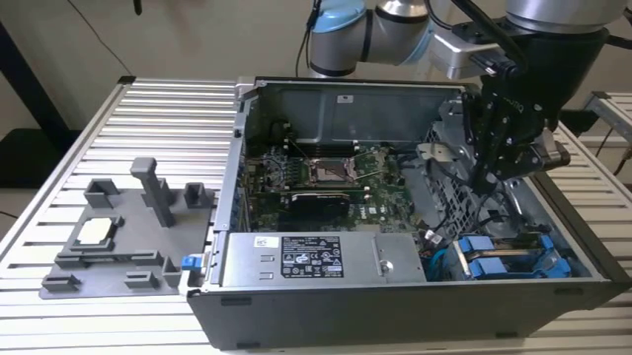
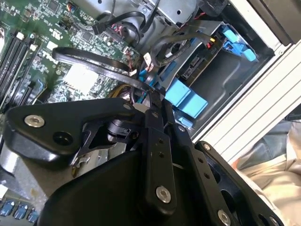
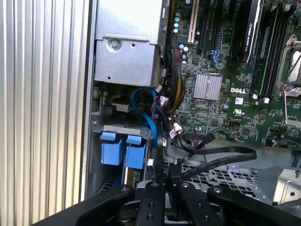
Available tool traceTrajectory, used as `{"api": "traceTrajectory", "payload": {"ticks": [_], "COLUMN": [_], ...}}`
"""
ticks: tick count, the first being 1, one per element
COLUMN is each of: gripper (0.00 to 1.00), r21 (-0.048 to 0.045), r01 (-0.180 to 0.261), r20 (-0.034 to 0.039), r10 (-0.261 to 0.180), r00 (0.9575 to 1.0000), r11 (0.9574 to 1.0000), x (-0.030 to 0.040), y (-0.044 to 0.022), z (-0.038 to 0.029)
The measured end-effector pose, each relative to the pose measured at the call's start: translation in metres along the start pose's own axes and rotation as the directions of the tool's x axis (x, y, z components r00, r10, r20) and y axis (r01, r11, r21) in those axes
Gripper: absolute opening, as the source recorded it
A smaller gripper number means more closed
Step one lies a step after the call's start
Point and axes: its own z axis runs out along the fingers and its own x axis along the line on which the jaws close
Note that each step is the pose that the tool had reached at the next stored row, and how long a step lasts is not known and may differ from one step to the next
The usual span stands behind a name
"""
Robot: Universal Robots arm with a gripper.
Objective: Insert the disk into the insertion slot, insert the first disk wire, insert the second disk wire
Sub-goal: 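Insert the second disk wire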
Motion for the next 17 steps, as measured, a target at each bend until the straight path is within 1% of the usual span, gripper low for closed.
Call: {"api": "traceTrajectory", "payload": {"ticks": [3, 8, 11, 14, 17], "gripper": [0.16, 0.16, 0.16, 0.16, 0.16], "r21": [-0.0005, -0.0010, -0.0023, -0.0064, -0.0123], "r01": [0.000, 0.000, 0.000, 0.000, 0.001], "r20": [0.0001, 0.0001, 0.0002, 0.0008, 0.0014], "r10": [0.000, 0.000, 0.000, 0.000, -0.001], "r00": [1.0000, 1.0000, 1.0000, 1.0000, 1.0000], "r11": [1.0000, 1.0000, 1.0000, 1.0000, 0.9999], "x": [0.0062, 0.0194, 0.0267, 0.0345, 0.0440], "y": [-0.0018, -0.0041, -0.0075, -0.0119, -0.0156], "z": [0.0015, 0.0044, 0.0064, 0.0085, 0.0107]}}
